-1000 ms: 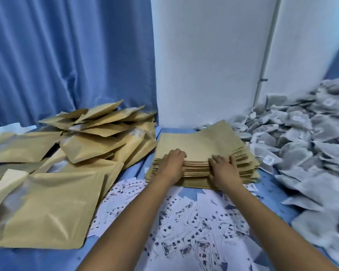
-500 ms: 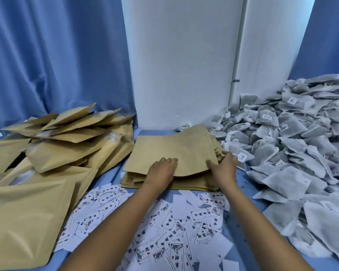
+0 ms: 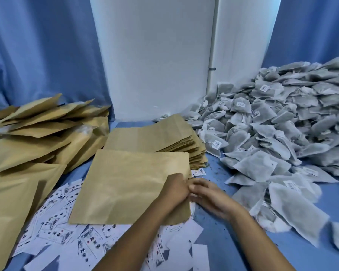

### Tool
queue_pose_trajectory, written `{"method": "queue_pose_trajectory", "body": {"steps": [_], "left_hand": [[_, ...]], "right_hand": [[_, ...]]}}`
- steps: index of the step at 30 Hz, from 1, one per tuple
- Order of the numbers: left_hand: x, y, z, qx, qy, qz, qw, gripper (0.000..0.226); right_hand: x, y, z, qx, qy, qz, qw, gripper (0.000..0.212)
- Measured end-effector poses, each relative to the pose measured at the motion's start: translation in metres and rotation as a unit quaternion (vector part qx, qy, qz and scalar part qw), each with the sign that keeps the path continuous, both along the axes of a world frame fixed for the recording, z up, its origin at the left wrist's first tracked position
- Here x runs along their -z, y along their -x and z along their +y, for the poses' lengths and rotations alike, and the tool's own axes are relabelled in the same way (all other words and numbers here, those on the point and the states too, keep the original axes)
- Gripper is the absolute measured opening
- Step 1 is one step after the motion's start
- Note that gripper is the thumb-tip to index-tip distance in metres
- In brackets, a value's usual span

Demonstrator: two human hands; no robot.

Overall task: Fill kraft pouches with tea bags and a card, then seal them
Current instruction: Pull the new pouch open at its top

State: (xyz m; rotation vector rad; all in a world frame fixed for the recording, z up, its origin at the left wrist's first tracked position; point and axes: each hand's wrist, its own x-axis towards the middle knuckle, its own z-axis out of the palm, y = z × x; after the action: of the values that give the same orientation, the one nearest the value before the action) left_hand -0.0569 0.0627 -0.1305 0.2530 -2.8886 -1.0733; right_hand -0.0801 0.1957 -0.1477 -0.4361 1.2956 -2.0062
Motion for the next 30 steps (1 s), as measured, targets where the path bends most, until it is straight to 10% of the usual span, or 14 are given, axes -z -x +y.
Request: {"method": "queue_pose_trajectory", "body": {"steps": [6, 12, 15, 20, 25, 30], "left_hand": [[0.036, -0.004, 0.011, -0.008, -0.091, 0.153, 0.984, 0.03], [0.038, 0.003, 0.001, -0.068, -0.288, 0.183, 0.938, 0.018], [0.035, 0.001, 0.004, -0.06, -0.271, 0.195, 0.941, 0.013], [0.02, -0.004, -0.005, -0.086, -0.12, 0.271, 0.951, 0.018], [0.019, -0.009, 0.006, -0.007, -0.245, 0.14, 0.959, 0.05], [0.021, -0.01, 0.0, 0.044, -0.348, 0.038, 0.936, 0.035]], "right_hand": [[0.015, 0.008, -0.003, 0.201, 0.005, -0.074, 0.977, 0.02], [0.009, 0.003, -0.012, 0.173, -0.085, 0.079, 0.978, 0.02], [0.009, -0.005, -0.022, 0.188, -0.152, 0.162, 0.957, 0.023], [-0.008, -0.006, -0.013, 0.184, 0.032, -0.009, 0.982, 0.024], [-0.007, -0.011, -0.013, 0.123, 0.121, -0.089, 0.981, 0.008], [0.005, -0.007, -0.013, 0.135, 0.092, -0.092, 0.982, 0.019]]}}
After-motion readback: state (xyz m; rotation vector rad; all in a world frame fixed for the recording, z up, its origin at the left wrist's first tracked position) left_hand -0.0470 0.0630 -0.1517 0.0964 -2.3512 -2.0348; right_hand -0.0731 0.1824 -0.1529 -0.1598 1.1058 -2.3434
